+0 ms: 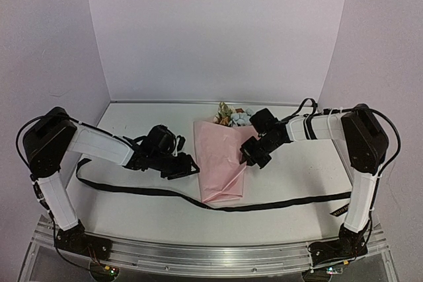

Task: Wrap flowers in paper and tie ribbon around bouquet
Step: Pick up the folded bouquet from the center of the board.

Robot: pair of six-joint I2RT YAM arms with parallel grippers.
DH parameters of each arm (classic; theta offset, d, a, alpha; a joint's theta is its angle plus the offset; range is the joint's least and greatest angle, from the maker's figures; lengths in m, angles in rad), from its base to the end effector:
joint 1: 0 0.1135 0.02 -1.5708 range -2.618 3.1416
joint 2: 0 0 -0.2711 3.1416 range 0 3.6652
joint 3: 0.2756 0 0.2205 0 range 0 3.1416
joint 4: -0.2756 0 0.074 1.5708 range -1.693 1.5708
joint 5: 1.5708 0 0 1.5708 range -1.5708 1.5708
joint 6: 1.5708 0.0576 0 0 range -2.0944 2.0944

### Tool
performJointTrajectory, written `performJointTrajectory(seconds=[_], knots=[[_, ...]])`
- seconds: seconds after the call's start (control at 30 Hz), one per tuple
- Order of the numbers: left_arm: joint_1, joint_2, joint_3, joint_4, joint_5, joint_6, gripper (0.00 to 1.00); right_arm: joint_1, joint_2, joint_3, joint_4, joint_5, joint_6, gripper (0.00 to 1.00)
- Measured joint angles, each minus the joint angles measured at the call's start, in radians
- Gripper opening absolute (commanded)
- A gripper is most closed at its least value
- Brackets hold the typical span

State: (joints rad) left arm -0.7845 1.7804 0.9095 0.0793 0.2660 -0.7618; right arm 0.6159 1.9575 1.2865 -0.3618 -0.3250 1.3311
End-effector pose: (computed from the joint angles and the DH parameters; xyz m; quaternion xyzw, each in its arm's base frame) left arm 0.2370 -0.2580 0.1628 0.0608 0.9163 -0.3507 0.1838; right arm 0.3090 0.2412 0.1692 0.2927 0.9062 0.3046 0.0185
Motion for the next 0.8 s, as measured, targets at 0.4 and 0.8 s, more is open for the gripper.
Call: performJointTrajectory(seconds=[0.4,0.8], knots=[[0.059,0.230,0.238,-0.033,0.045,0.057,0.34,0.000,0.000,0.000,-0.008,-0.007,0.009,0.00],[0.054,0.274,0.319,-0.137,0.077,0.054,0.00,0.000,0.000,0.027,-0.077,-0.007,-0.030,0.00]])
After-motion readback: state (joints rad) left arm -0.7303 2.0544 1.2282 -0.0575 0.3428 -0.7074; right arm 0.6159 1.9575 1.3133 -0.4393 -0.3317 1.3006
